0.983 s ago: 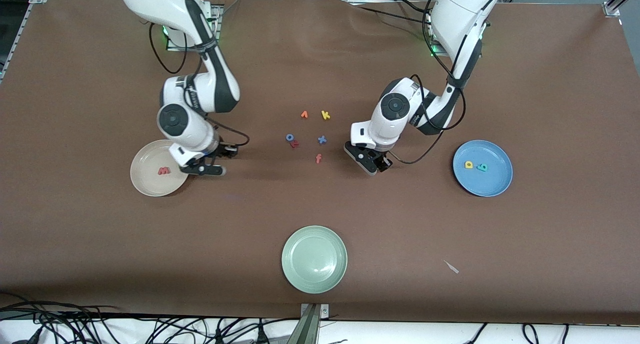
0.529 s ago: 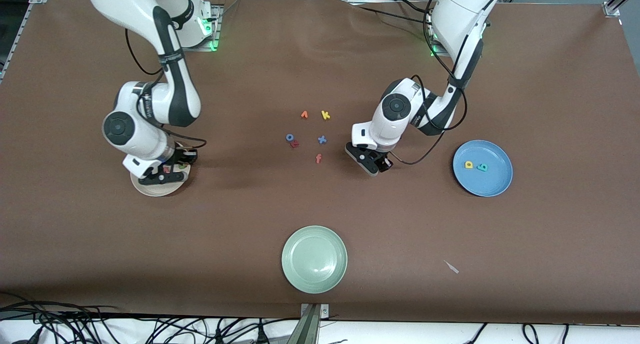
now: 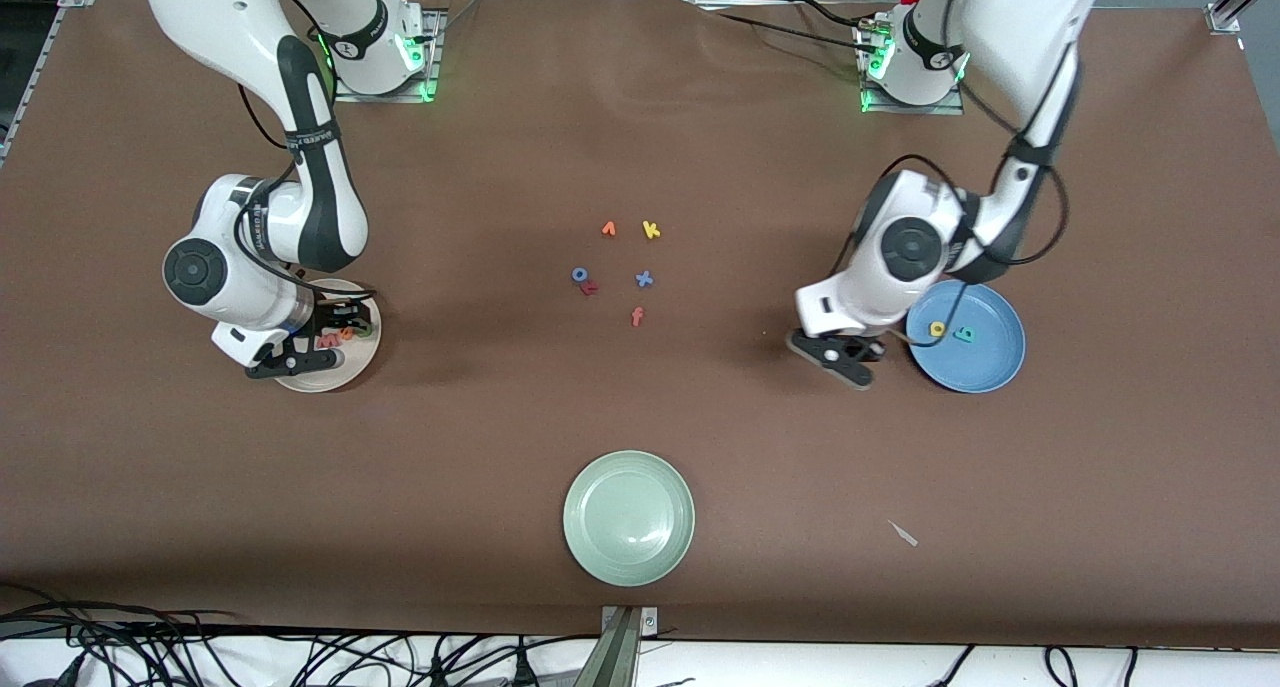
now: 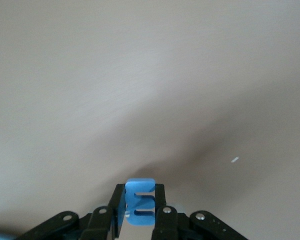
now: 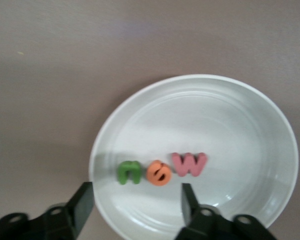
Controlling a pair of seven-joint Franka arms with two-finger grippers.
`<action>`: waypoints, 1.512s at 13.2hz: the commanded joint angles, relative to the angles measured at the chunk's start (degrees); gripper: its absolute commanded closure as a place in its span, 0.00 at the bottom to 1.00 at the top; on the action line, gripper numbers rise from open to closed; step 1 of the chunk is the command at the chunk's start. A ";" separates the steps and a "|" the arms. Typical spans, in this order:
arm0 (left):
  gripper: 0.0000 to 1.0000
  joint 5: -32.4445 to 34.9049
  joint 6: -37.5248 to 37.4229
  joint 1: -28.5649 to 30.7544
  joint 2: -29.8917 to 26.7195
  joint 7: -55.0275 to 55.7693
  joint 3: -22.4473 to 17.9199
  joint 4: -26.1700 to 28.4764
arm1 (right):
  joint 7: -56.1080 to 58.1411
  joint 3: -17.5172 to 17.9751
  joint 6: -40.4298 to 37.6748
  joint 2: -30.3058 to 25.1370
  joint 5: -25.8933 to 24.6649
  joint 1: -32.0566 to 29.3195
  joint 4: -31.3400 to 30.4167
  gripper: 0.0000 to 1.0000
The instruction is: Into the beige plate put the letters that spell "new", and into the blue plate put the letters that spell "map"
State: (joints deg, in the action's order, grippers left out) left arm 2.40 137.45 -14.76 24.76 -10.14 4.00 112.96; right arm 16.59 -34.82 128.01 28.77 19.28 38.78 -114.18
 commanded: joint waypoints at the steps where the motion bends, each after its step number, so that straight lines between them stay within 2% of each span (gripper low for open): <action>1: 0.96 1.99 -3.23 5.86 -6.55 -2.15 1.18 4.97 | -4.27 0.11 -10.64 -0.29 0.68 0.42 7.36 0.00; 4: 0.96 1.82 -3.76 18.33 -7.36 -16.27 1.18 6.83 | -9.53 -0.16 -24.77 -0.29 -0.37 0.77 16.41 0.00; 5: 0.95 1.73 -3.76 20.80 -7.10 -19.97 1.10 7.18 | -11.04 -0.24 -29.88 -0.29 -2.29 0.77 20.01 0.00; 7: 0.90 1.64 -3.76 23.19 -7.09 -21.42 1.01 8.76 | -13.77 -0.07 -38.15 -0.29 -5.03 0.86 26.70 0.00; 9: 0.81 1.64 -3.76 24.77 -5.70 -21.68 0.92 8.94 | -14.04 -0.42 -43.00 -0.38 -5.56 1.56 30.32 0.00; 10: 0.65 1.73 -3.68 24.87 -5.16 -21.77 0.83 8.77 | -14.04 -0.33 -44.41 -0.64 -6.78 1.82 31.64 0.00; 11: 0.46 1.73 -3.68 24.87 -5.16 -21.77 0.83 8.77 | -14.04 0.19 -44.60 -1.25 -7.75 2.09 32.35 0.00; 12: 0.02 1.73 -3.68 24.87 -5.16 -21.68 0.83 8.77 | -14.48 1.15 -44.52 -3.17 -9.07 2.00 32.18 0.00; 13: 0.00 1.73 -3.68 24.87 -5.42 -21.59 0.83 8.77 | -14.74 4.29 -44.69 -4.84 -10.91 0.43 32.09 0.00; 14: 0.00 1.73 -3.68 24.87 -5.60 -21.51 0.83 8.85 | -14.74 8.94 -44.52 -7.12 -13.97 -3.41 31.74 0.00; 16: 0.00 1.73 -3.68 24.87 -6.64 -20.71 0.83 10.16 | -14.83 21.84 -43.91 -11.25 -18.81 -13.85 30.69 0.00; 17: 0.00 1.82 -3.76 24.87 -9.52 -20.80 0.83 12.26 | -14.74 26.95 -42.51 -13.80 -20.66 -18.52 28.94 0.00; 18: 0.00 1.82 -3.94 24.87 -13.99 -21.41 0.83 15.07 | -14.48 29.70 -40.76 -16.26 -21.73 -21.44 26.93 0.00; 20: 0.00 1.73 -5.78 23.91 -20.51 -20.89 1.18 16.94 | -14.57 31.92 -40.39 -20.75 -22.09 -25.49 24.54 0.00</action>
State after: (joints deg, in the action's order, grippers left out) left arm 2.50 133.57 9.41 14.05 -31.81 4.51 124.94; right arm 2.20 -6.29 85.49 14.25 -1.64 17.47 -84.09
